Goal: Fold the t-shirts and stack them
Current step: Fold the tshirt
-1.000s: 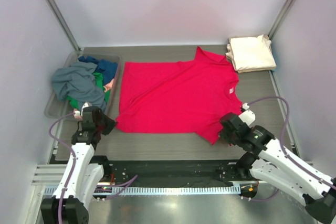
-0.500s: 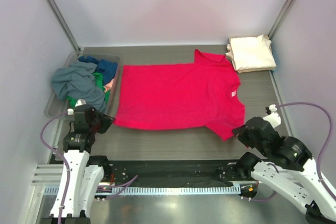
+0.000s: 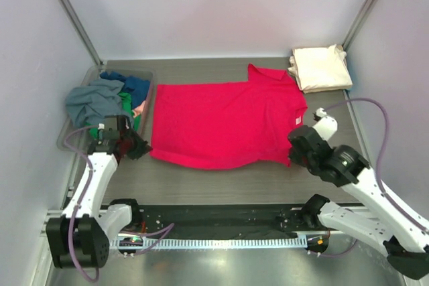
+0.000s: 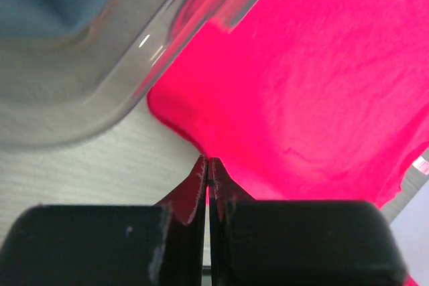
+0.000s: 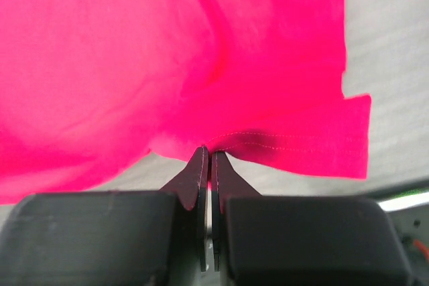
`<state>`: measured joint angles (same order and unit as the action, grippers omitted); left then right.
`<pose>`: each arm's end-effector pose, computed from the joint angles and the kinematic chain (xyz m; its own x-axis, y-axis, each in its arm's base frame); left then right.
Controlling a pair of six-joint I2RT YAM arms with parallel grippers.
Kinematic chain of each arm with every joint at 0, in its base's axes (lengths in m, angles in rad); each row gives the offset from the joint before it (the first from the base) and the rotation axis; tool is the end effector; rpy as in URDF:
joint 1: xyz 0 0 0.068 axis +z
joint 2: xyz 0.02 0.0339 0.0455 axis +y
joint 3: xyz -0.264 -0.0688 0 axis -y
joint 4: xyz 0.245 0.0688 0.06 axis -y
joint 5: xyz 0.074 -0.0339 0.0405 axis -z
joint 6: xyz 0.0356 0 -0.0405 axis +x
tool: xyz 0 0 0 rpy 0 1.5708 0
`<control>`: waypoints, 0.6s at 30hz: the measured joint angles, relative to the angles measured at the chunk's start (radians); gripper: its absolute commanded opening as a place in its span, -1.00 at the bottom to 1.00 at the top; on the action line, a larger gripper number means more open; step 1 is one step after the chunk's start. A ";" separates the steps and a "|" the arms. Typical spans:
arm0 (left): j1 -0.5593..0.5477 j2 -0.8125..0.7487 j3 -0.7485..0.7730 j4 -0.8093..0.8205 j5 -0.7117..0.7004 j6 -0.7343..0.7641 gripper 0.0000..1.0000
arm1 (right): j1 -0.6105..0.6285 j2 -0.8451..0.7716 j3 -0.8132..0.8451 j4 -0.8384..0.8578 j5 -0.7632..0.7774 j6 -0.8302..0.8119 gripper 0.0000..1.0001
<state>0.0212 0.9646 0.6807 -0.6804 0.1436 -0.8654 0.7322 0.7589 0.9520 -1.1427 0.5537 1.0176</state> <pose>0.1839 -0.0012 0.2297 -0.5787 -0.7660 -0.2800 -0.5862 0.6294 -0.5102 0.1003 0.0650 0.3163 -0.6079 0.4267 -0.6696 0.3354 0.9024 0.2705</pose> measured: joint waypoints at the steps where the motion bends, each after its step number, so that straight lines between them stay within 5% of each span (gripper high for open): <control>1: 0.000 0.037 0.019 0.011 0.000 0.011 -1.00 | 0.000 0.032 0.008 0.023 0.007 -0.028 -0.98; 6: 0.000 0.193 0.121 0.067 -0.002 0.051 -0.99 | -0.056 0.214 0.050 0.166 0.006 -0.206 -0.98; 14: 0.000 0.472 0.276 0.136 -0.001 0.088 -0.99 | -0.391 0.418 0.096 0.386 -0.177 -0.496 -0.98; 18: 0.000 0.576 0.338 0.152 -0.001 0.097 -1.00 | -0.450 0.537 0.150 0.449 -0.241 -0.585 -0.98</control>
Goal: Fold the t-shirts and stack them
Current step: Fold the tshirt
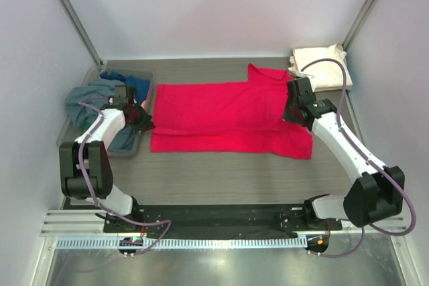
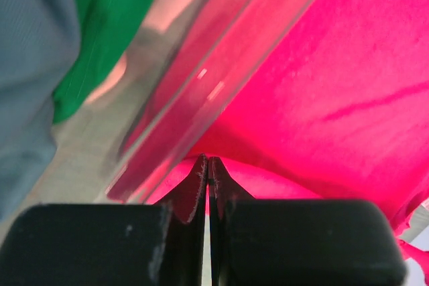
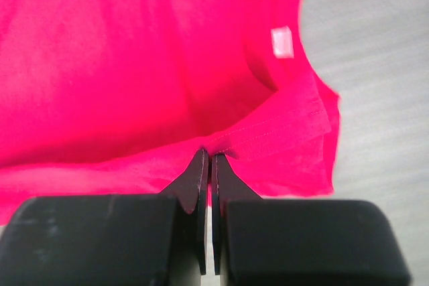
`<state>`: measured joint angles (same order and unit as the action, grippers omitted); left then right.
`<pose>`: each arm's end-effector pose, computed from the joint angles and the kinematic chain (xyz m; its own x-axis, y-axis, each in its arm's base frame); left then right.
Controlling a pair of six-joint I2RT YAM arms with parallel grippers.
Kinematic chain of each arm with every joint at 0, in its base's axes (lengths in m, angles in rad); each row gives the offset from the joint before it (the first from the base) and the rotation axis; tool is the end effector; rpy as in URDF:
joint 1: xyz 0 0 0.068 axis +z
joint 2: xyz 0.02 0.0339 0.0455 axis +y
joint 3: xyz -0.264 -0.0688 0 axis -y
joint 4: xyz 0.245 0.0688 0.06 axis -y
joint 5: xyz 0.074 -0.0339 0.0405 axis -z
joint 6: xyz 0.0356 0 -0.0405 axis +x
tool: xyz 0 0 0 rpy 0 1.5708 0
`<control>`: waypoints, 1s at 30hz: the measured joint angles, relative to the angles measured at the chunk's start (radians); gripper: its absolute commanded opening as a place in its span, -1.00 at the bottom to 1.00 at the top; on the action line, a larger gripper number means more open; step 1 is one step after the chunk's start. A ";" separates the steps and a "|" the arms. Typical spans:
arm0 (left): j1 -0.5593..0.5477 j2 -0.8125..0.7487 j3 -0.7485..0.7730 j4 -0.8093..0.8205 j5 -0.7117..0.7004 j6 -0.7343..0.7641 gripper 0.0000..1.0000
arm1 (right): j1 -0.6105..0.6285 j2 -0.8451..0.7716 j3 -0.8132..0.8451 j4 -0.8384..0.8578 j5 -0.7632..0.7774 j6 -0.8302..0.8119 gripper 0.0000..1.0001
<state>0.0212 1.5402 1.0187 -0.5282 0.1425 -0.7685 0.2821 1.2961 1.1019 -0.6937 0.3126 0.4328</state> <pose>0.3087 0.0015 0.2126 -0.6579 -0.7021 -0.2723 -0.5669 0.6998 -0.4346 0.2609 0.0642 0.2955 -0.7093 0.2099 -0.6729 0.2412 0.9693 0.0481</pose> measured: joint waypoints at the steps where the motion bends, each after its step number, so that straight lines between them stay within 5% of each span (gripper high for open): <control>1: 0.000 0.019 0.012 0.001 0.000 0.002 -1.00 | -0.006 0.029 0.013 0.017 -0.015 -0.021 -0.97; 14: -0.016 0.178 0.160 -0.002 0.000 0.016 -0.99 | -0.071 0.300 0.175 0.105 -0.046 -0.155 -0.93; 17: -0.016 0.199 0.206 -0.023 -0.016 0.018 -0.68 | -0.075 0.407 0.256 0.113 -0.036 -0.182 -0.08; 18: -0.016 0.203 0.222 -0.028 -0.021 0.019 -0.30 | -0.075 0.448 0.289 0.117 -0.025 -0.192 0.36; 21: -0.019 0.198 0.266 -0.049 -0.029 0.019 0.13 | -0.079 0.518 0.354 0.119 0.030 -0.211 0.70; 25: -0.037 0.108 0.252 -0.063 -0.069 0.018 0.26 | -0.103 0.469 0.307 0.124 0.082 -0.161 0.73; 30: -0.067 -0.170 0.034 -0.026 -0.090 0.002 0.24 | -0.293 0.141 -0.057 0.185 -0.067 0.010 0.65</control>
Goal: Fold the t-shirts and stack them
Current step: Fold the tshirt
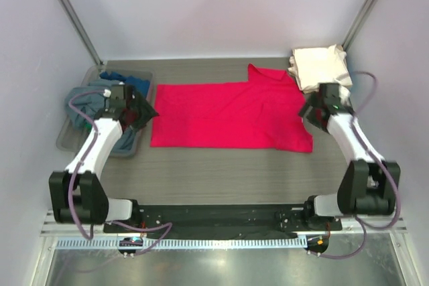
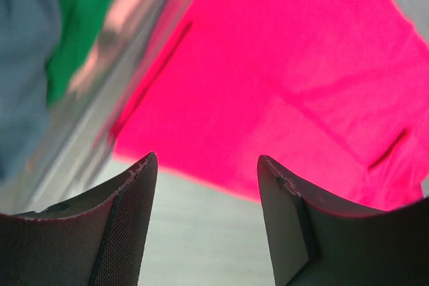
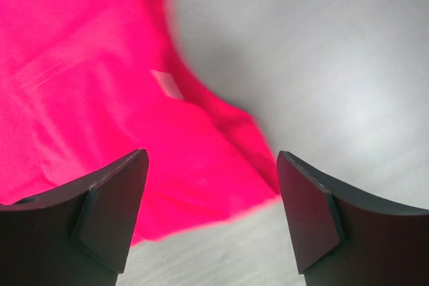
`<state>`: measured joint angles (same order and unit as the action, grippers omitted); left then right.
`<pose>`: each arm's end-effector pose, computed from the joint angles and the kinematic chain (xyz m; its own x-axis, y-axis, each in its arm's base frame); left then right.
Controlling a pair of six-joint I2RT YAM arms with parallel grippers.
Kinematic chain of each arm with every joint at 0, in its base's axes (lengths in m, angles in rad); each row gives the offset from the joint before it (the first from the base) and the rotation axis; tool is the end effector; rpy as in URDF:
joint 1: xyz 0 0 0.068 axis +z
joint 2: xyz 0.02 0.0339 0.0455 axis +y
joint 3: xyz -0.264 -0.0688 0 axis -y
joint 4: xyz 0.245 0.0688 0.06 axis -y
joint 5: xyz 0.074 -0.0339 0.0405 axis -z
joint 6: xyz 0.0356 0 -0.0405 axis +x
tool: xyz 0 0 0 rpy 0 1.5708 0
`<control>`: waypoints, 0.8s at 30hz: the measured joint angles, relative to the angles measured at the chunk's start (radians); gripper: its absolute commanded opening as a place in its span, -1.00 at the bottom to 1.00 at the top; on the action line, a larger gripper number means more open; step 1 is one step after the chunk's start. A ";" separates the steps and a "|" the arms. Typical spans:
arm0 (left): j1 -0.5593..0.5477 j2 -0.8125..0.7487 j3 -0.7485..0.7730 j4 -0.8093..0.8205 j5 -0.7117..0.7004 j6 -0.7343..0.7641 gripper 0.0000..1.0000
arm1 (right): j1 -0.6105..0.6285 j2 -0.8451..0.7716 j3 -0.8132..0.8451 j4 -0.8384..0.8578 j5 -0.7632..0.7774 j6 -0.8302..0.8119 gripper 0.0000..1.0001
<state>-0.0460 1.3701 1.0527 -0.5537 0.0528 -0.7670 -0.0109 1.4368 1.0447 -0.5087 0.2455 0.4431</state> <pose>0.2890 -0.0152 0.2689 -0.6057 -0.6659 -0.4356 -0.4729 0.7415 -0.4760 0.3013 -0.0119 0.2519 -0.6389 0.4229 -0.6427 0.4819 0.8711 0.0941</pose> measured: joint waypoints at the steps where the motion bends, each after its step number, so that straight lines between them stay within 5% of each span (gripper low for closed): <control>1: -0.007 -0.051 -0.050 0.006 0.000 -0.010 0.24 | -0.061 -0.074 -0.076 0.000 -0.042 0.035 0.63; 6: -0.022 -0.190 -0.284 0.055 -0.001 -0.040 0.22 | -0.243 -0.274 -0.343 0.033 -0.223 0.159 0.44; 14: -0.031 -0.204 -0.426 0.171 0.001 -0.081 0.21 | -0.288 -0.216 -0.459 0.123 -0.382 0.216 0.25; 19: -0.032 -0.176 -0.439 0.252 -0.001 -0.092 0.22 | -0.297 -0.161 -0.471 0.198 -0.411 0.224 -0.12; 20: -0.032 -0.166 -0.441 0.267 -0.006 -0.094 0.23 | -0.299 -0.155 -0.471 0.205 -0.413 0.223 -0.32; 24: -0.035 -0.132 -0.446 0.339 -0.024 -0.097 0.20 | -0.306 -0.145 -0.471 0.229 -0.413 0.216 -0.52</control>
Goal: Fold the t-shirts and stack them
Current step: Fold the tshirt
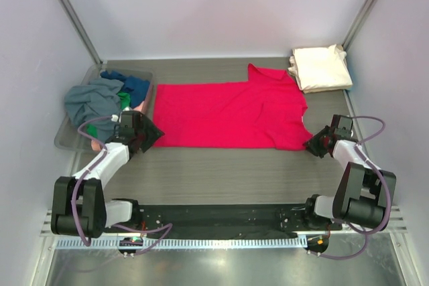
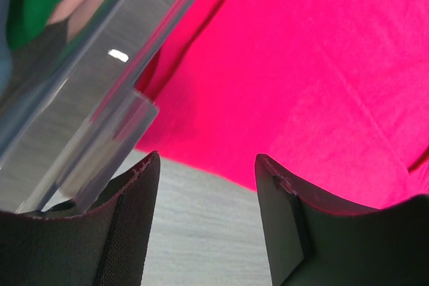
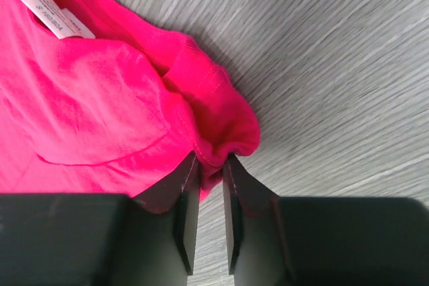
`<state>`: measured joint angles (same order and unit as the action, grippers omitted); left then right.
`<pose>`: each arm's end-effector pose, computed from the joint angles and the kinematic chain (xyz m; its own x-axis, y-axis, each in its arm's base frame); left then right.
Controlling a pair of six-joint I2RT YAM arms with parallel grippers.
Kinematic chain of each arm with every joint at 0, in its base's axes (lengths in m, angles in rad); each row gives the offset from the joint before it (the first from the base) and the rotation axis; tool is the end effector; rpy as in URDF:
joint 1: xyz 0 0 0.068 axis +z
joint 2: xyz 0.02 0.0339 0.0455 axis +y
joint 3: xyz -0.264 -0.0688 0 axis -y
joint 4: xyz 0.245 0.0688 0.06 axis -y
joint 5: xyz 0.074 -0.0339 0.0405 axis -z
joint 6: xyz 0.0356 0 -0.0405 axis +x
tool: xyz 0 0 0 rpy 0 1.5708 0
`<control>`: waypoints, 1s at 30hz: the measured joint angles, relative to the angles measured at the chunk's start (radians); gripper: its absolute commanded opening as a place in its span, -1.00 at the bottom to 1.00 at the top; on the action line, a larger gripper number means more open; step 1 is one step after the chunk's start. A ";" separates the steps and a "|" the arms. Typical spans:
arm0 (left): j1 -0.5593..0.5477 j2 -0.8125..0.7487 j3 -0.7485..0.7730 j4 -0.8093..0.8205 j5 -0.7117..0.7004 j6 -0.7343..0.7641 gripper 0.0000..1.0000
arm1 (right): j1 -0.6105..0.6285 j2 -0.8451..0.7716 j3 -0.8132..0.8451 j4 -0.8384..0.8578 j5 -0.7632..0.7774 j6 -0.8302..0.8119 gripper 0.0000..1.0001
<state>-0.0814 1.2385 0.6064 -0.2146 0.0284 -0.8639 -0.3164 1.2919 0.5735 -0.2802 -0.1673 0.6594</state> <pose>0.2387 -0.0205 0.1846 -0.5610 -0.7168 -0.4141 -0.5027 0.6924 -0.5175 0.2208 -0.0660 0.1595 -0.4960 0.7980 -0.3422 0.6642 0.6026 0.4424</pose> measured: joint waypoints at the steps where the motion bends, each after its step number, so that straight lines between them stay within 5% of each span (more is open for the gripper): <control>1: -0.002 0.009 0.000 0.017 -0.003 -0.001 0.19 | -0.002 0.001 0.000 0.003 0.000 -0.001 -0.56; 13: -0.027 0.045 -0.002 0.067 -0.071 -0.013 0.19 | -0.041 0.008 0.010 0.017 0.018 -0.002 -0.80; 25: -0.095 0.038 -0.051 0.061 -0.091 -0.025 0.17 | -0.041 -0.003 0.054 0.003 0.023 -0.004 -0.83; 28: -0.118 0.053 -0.054 0.052 -0.117 -0.031 0.07 | -0.042 -0.007 0.058 0.001 0.024 -0.005 -0.83; 30: -0.124 0.076 -0.044 0.049 -0.134 -0.039 -0.22 | -0.047 -0.007 0.058 -0.002 0.024 -0.007 -0.84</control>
<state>-0.2054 1.3144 0.5621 -0.1658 -0.1051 -0.9028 -0.3634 1.2846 0.6315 -0.2821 -0.1436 0.6525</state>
